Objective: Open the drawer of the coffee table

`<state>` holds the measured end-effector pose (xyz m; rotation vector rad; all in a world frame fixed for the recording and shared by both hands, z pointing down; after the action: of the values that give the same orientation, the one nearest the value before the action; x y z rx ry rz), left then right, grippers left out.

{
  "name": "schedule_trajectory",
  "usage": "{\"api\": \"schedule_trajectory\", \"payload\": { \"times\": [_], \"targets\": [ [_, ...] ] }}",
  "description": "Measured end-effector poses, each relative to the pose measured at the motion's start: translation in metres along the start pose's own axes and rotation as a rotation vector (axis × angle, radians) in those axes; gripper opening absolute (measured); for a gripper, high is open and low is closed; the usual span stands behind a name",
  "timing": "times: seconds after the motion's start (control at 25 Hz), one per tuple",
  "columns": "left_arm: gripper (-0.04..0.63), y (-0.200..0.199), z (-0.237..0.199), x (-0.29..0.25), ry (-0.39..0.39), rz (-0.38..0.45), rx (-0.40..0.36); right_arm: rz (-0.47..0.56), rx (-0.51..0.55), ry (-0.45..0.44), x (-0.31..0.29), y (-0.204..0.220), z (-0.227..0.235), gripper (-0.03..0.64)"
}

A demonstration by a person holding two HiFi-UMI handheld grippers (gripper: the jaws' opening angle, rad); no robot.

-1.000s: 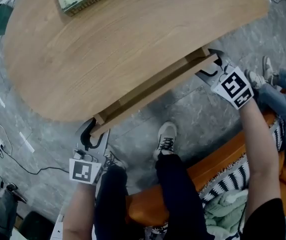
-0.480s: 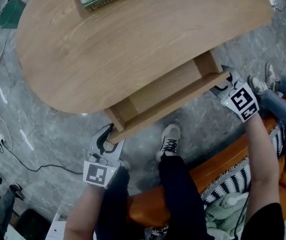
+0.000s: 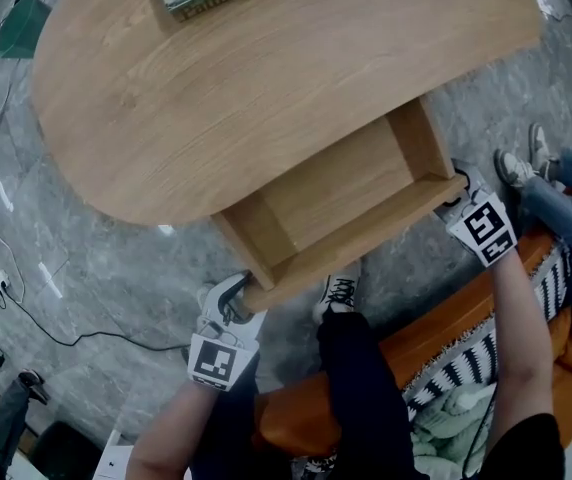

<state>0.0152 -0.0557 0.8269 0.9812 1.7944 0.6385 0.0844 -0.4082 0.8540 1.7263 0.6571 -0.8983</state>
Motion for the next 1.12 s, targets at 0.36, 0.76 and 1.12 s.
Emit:
{"api": "schedule_trajectory", "payload": {
  "times": [0.36, 0.76, 1.12],
  "targets": [
    [0.150, 0.015, 0.016, -0.007, 0.066, -0.045, 0.000, -0.029, -0.021, 0.010, 0.006, 0.022, -0.015, 0.213],
    [0.150, 0.031, 0.034, -0.016, 0.103, -0.097, -0.026, -0.064, -0.032, 0.010, 0.010, 0.043, -0.026, 0.213],
    [0.150, 0.041, 0.031, -0.017, 0.085, -0.110, -0.064, -0.076, -0.045, 0.014, 0.002, 0.051, -0.035, 0.213]
  ]
}}
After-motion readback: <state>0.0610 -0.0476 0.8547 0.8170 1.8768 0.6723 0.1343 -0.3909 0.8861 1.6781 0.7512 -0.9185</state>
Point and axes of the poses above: the fingertips, and each gripper's own axes: x backward along the fingers, z to its right, y out of its underside, the point moved 3 cm from there along x, backward along the fingers, and after that the axes turned 12 degrees about y, right-handed, at the moved point
